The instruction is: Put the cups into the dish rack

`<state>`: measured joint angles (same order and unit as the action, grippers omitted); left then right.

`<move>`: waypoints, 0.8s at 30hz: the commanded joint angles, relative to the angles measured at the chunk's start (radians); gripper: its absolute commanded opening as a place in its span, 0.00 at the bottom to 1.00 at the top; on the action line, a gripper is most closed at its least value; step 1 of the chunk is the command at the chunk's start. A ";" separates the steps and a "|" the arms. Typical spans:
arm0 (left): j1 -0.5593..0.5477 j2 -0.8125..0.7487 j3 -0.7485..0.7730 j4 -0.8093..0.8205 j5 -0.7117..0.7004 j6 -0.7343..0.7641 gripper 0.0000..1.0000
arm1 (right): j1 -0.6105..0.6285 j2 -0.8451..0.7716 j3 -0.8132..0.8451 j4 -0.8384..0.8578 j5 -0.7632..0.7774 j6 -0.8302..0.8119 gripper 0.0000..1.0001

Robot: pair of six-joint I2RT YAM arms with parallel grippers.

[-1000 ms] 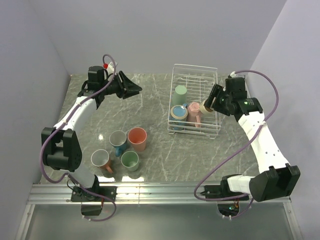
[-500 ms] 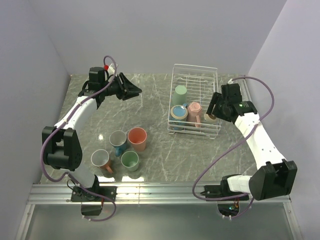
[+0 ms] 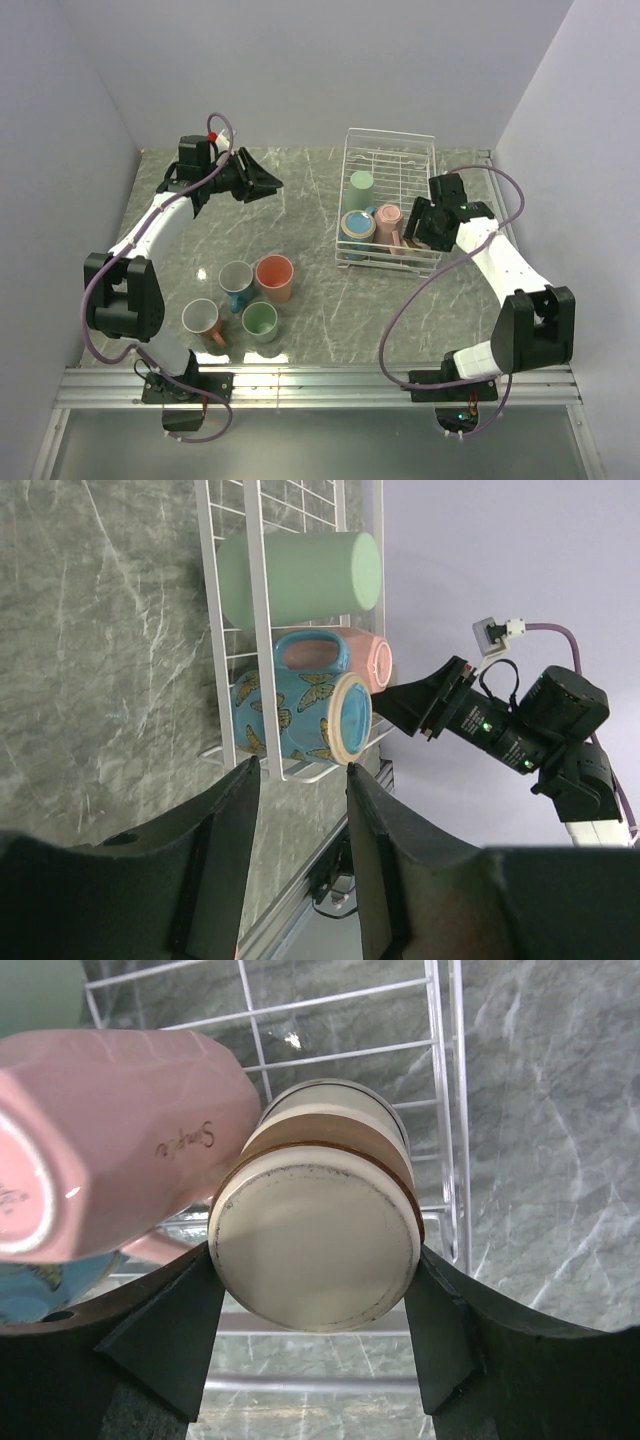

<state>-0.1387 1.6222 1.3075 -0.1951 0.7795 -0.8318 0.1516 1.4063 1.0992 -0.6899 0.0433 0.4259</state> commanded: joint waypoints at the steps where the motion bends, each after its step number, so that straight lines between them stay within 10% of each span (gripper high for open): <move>1: 0.005 -0.035 0.022 0.008 -0.011 0.025 0.45 | -0.004 0.034 0.048 0.023 -0.002 -0.009 0.01; 5: 0.011 -0.025 0.035 -0.036 -0.040 0.045 0.45 | -0.004 0.056 0.083 -0.013 0.027 -0.015 0.44; 12: 0.021 -0.004 0.091 -0.213 -0.196 0.143 0.43 | -0.004 0.049 0.145 -0.072 0.096 -0.029 0.89; 24: -0.068 -0.005 0.151 -0.417 -0.425 0.302 0.43 | -0.004 -0.001 0.255 -0.169 0.116 -0.030 0.98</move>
<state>-0.1555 1.6230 1.4029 -0.5373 0.4370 -0.6159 0.1516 1.4605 1.2823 -0.8223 0.1287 0.4026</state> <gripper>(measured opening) 0.430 0.976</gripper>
